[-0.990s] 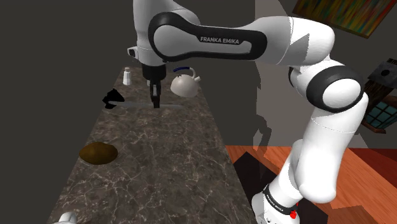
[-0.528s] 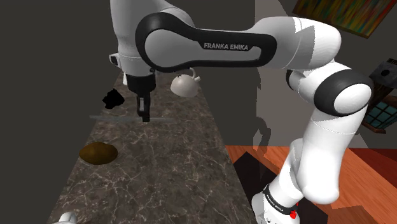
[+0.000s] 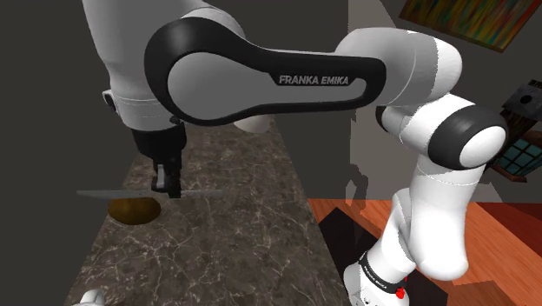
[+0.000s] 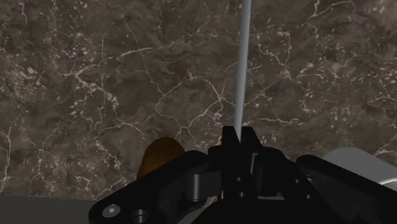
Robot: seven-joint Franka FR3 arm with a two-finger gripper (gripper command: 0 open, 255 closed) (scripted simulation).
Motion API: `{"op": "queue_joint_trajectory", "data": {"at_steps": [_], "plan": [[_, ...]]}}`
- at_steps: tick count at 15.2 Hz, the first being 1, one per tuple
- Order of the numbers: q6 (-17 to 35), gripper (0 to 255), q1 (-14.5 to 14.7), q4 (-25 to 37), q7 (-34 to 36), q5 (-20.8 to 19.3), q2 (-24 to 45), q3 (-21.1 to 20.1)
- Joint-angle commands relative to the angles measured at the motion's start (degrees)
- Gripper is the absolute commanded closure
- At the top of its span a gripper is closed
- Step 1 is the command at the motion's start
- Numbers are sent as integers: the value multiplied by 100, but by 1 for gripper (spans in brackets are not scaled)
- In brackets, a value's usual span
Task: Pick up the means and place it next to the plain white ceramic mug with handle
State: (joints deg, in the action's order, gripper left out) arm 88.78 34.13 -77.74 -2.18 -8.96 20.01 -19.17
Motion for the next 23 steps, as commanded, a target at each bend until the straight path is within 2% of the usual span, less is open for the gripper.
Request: {"op": "queue_joint_trajectory", "data": {"at_steps": [1, 6, 23], "plan": [[-102, 255, 199, 231, 250, -38, 153, -72], [-395, 255, 720, 996, 784, -179, 680, -198], [949, 255, 570, -423, 868, -177, 618, -169]]}}
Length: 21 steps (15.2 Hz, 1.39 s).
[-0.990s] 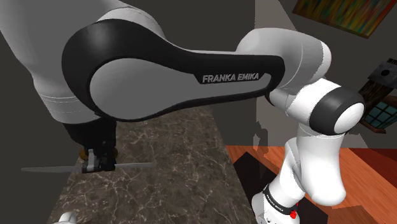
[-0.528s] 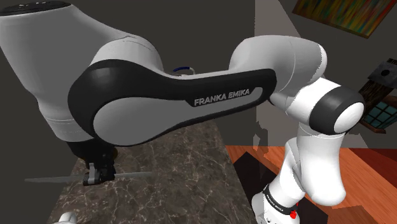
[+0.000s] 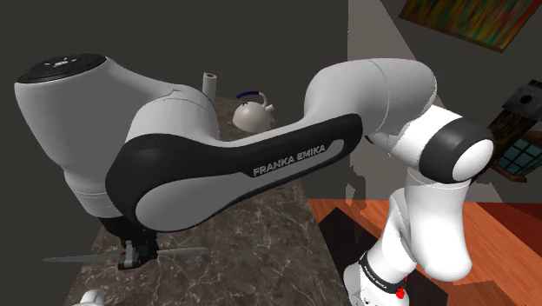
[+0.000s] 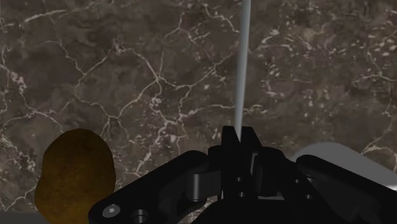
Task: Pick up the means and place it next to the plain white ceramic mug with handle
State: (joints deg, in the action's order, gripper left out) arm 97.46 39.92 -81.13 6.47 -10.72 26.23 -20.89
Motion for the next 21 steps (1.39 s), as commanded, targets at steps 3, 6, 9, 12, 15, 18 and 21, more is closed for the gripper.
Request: {"op": "queue_joint_trajectory", "data": {"at_steps": [3, 6, 9, 12, 15, 18, 21], "plan": [[293, 255, -19, -262, 23, -19, 33, 11], [498, 255, -25, -424, 45, -41, 81, 23], [699, 255, -28, -570, 67, -68, 139, 36], [894, 255, -28, -702, 92, -97, 209, 51], [994, 255, -27, -765, 105, -115, 249, 60], [994, 255, -27, -765, 105, -115, 249, 60], [993, 255, -27, -765, 105, -114, 249, 60]]}}
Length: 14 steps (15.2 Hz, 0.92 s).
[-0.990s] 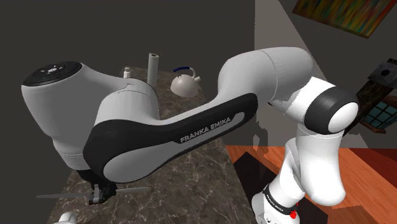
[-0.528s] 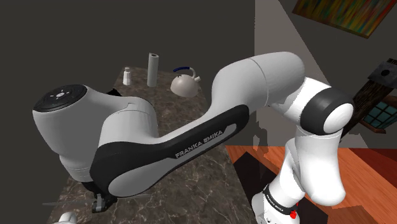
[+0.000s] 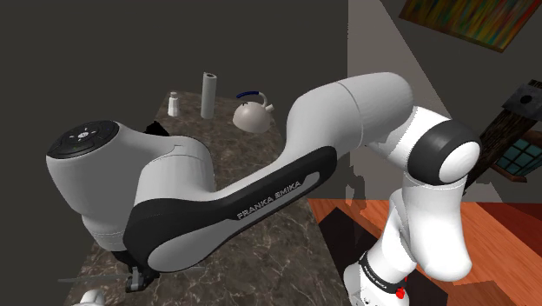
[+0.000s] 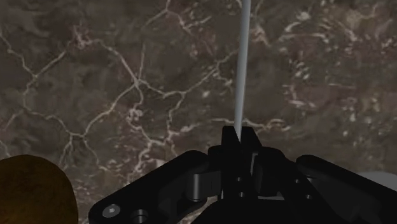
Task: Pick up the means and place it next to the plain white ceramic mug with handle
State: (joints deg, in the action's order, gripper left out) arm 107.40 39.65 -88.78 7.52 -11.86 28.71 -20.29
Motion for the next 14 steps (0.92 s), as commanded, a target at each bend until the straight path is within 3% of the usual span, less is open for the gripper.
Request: {"op": "queue_joint_trajectory", "data": {"at_steps": [1, 6, 10, 14], "plan": [[0, 0, 0, 0, 0, 0, 0, 0], [0, 0, 0, 0, 0, 0, 0, 0], [-701, 0, 63, 660, -51, 51, -50, -33], [-701, 0, 63, 660, -51, 51, -50, -33]]}}
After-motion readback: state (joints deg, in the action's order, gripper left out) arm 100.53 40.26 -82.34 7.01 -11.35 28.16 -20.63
